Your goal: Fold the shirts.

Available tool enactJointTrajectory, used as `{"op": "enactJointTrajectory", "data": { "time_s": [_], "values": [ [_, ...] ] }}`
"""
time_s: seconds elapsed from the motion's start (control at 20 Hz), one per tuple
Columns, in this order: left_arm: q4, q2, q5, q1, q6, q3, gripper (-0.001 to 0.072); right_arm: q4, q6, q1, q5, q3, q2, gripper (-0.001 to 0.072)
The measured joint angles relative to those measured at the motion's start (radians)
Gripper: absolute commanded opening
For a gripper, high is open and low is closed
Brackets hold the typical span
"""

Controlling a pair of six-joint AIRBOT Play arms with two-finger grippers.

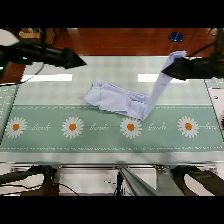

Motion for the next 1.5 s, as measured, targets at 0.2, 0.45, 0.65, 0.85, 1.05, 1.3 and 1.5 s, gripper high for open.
{"op": "enactJointTrajectory", "data": {
  "time_s": [0.2,0.45,0.65,0.85,1.05,1.3,1.5],
  "values": [
    [0.032,0.1,-0.08,0.103,0.011,-0.002,0.002,-0.018,0.052,0.206,-0.166,0.0,-0.127,0.0027],
    [0.045,0.168,-0.134,0.108,0.015,-0.002,0.0021,-0.019,0.117,0.407,-0.428,0.0,-0.295,0.0028],
    [0.045,0.19,-0.157,0.058,0.018,-0.002,0.002,-0.005,0.176,0.507,-0.619,0.0,-0.391,0.0028],
    [0.048,0.196,-0.18,0.0,0.018,-0.002,0.002,-0.001,0.213,0.563,-0.728,0.0,-0.446,0.0027],
    [0.048,0.198,-0.188,-0.031,0.018,-0.003,0.002,0.002,0.227,0.585,-0.78,0.0,-0.469,0.0028],
    [0.048,0.199,-0.198,-0.043,0.022,-0.034,0.0021,0.048,0.231,0.595,-0.884,0.0,-0.476,0.0593],
    [0.048,0.199,-0.198,-0.045,0.032,-0.091,0.0021,0.056,0.206,0.585,-0.876,0.0,-0.443,0.0591]
  ]
}}
